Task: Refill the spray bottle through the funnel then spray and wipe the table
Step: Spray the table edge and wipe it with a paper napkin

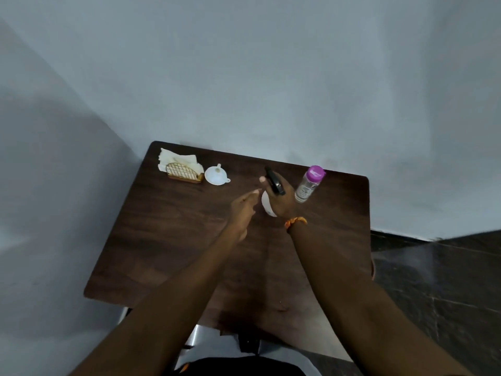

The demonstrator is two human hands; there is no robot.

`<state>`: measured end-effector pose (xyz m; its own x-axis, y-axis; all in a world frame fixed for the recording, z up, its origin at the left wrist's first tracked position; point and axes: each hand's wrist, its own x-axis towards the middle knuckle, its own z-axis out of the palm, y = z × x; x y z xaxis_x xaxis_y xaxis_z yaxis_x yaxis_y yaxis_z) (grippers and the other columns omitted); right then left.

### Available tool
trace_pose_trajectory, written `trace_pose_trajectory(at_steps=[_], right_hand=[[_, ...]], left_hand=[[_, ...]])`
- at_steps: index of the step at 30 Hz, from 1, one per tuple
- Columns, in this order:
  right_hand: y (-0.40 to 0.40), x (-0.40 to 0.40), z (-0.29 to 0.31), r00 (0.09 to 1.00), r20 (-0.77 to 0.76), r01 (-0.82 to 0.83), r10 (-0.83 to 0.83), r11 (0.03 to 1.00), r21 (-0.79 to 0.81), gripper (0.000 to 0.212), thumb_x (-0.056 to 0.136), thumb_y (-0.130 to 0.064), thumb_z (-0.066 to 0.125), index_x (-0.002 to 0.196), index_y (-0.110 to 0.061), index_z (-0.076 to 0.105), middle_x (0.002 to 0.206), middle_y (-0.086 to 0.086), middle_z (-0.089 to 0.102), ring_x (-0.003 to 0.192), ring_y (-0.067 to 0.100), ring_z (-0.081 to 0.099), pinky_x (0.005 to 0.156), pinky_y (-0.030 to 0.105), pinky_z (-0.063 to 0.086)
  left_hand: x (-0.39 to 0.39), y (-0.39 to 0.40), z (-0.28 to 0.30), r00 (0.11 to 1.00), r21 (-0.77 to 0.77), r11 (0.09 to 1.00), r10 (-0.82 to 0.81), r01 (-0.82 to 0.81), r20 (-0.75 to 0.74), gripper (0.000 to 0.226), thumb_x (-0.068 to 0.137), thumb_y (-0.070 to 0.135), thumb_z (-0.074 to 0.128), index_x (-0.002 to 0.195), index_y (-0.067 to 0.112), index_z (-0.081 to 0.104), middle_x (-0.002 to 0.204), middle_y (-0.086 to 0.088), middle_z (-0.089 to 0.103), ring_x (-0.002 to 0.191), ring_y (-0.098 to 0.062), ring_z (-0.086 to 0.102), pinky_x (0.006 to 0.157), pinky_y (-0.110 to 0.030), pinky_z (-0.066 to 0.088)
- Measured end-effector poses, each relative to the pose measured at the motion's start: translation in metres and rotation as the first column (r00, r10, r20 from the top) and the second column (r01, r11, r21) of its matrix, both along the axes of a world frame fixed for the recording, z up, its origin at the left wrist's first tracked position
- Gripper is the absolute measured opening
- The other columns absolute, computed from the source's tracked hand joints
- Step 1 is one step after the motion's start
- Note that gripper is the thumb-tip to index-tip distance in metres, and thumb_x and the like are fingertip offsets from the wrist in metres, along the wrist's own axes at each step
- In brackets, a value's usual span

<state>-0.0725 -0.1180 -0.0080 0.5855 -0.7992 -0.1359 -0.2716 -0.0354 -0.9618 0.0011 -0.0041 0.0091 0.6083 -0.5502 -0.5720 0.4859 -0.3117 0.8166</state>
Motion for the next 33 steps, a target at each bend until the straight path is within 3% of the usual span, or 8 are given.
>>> trace_pose_trajectory(at_steps=[2, 5, 13, 16, 18, 20, 24, 33], right_hand=[[-0.016, 0.021, -0.002, 1.000, -0.003, -0.006, 0.006, 1.000, 0.028, 0.039, 0.095, -0.036, 0.076, 0.131, -0.020, 0.070, 0.111, -0.015, 0.071, 0.101, -0.018, 0.063, 0.088, 0.005, 0.046], [-0.028, 0.043, -0.014, 1.000, 0.013, 0.010, -0.011, 0.998, 0.070, 0.039, 0.094, -0.043, 0.076, 0.129, -0.027, 0.070, 0.113, -0.014, 0.074, 0.109, -0.005, 0.067, 0.097, 0.019, 0.051], [-0.040, 0.067, -0.050, 0.998, 0.052, -0.045, 0.039, 0.991, 0.127, 0.057, 0.094, -0.034, 0.078, 0.147, -0.031, 0.057, 0.145, -0.016, 0.062, 0.137, 0.001, 0.055, 0.117, 0.029, 0.045], [-0.046, 0.059, -0.065, 0.995, -0.072, -0.058, 0.068, 0.991, 0.123, 0.083, 0.087, -0.032, 0.085, 0.158, -0.031, 0.041, 0.156, -0.016, 0.050, 0.139, -0.004, 0.048, 0.113, 0.015, 0.042], [-0.046, 0.050, -0.075, 0.971, -0.237, -0.030, 0.042, 0.998, 0.056, 0.094, 0.079, -0.042, 0.087, 0.158, -0.026, 0.038, 0.155, -0.008, 0.052, 0.138, 0.009, 0.052, 0.115, 0.027, 0.045], [-0.039, 0.040, -0.081, 0.928, -0.370, 0.003, -0.034, 0.996, -0.085, 0.091, 0.073, -0.051, 0.087, 0.148, -0.019, 0.048, 0.147, 0.003, 0.055, 0.129, 0.025, 0.059, 0.109, 0.042, 0.049], [-0.030, 0.041, -0.077, 0.938, -0.338, 0.019, -0.074, 0.987, -0.162, 0.064, 0.077, -0.038, 0.089, 0.128, -0.013, 0.060, 0.134, 0.010, 0.051, 0.113, 0.030, 0.062, 0.092, 0.033, 0.047], [-0.016, 0.030, -0.096, 0.951, -0.307, 0.018, -0.024, 1.000, -0.022, 0.095, 0.080, -0.041, 0.084, 0.158, -0.016, 0.036, 0.158, 0.006, 0.043, 0.143, 0.025, 0.046, 0.119, 0.049, 0.042]], left_hand=[[0.010, 0.003, -0.002, 0.999, 0.009, 1.000, -0.029, 0.029, -0.014, 0.017, 0.105, 0.035, 0.061, 0.114, 0.030, 0.076, 0.125, 0.009, 0.074, 0.121, -0.014, 0.067, 0.099, -0.037, 0.052], [0.014, 0.012, -0.010, 0.998, 0.047, 0.997, -0.053, 0.055, -0.034, 0.028, 0.106, 0.037, 0.059, 0.123, 0.021, 0.075, 0.127, 0.002, 0.075, 0.116, -0.017, 0.072, 0.101, -0.040, 0.054], [0.002, 0.042, -0.054, 0.971, 0.217, 0.955, -0.164, 0.201, -0.176, 0.030, 0.109, 0.038, 0.050, 0.125, 0.023, 0.070, 0.125, 0.000, 0.074, 0.104, -0.017, 0.072, 0.093, -0.034, 0.052], [-0.005, 0.044, -0.058, 0.965, 0.225, 0.951, -0.168, 0.212, -0.200, 0.031, 0.109, 0.033, 0.051, 0.132, 0.019, 0.067, 0.126, -0.002, 0.074, 0.100, -0.016, 0.070, 0.087, -0.031, 0.051], [-0.007, 0.044, -0.062, 0.964, 0.231, 0.950, -0.162, 0.210, -0.209, 0.030, 0.109, 0.032, 0.051, 0.131, 0.020, 0.067, 0.126, -0.002, 0.074, 0.097, -0.015, 0.070, 0.083, -0.029, 0.052], [-0.007, 0.042, -0.065, 0.968, 0.235, 0.953, -0.146, 0.194, -0.205, 0.029, 0.109, 0.030, 0.052, 0.130, 0.019, 0.068, 0.125, -0.004, 0.075, 0.093, -0.014, 0.070, 0.080, -0.029, 0.052], [-0.001, 0.038, -0.066, 0.968, 0.234, 0.951, -0.154, 0.199, -0.197, 0.027, 0.108, 0.027, 0.051, 0.129, 0.017, 0.067, 0.119, -0.004, 0.075, 0.085, -0.012, 0.069, 0.077, -0.029, 0.051], [0.029, 0.058, -0.077, 0.975, 0.250, 0.955, -0.112, 0.159, -0.193, 0.020, 0.108, 0.028, 0.050, 0.120, 0.024, 0.066, 0.109, 0.004, 0.074, 0.085, -0.011, 0.068, 0.075, -0.028, 0.051]])
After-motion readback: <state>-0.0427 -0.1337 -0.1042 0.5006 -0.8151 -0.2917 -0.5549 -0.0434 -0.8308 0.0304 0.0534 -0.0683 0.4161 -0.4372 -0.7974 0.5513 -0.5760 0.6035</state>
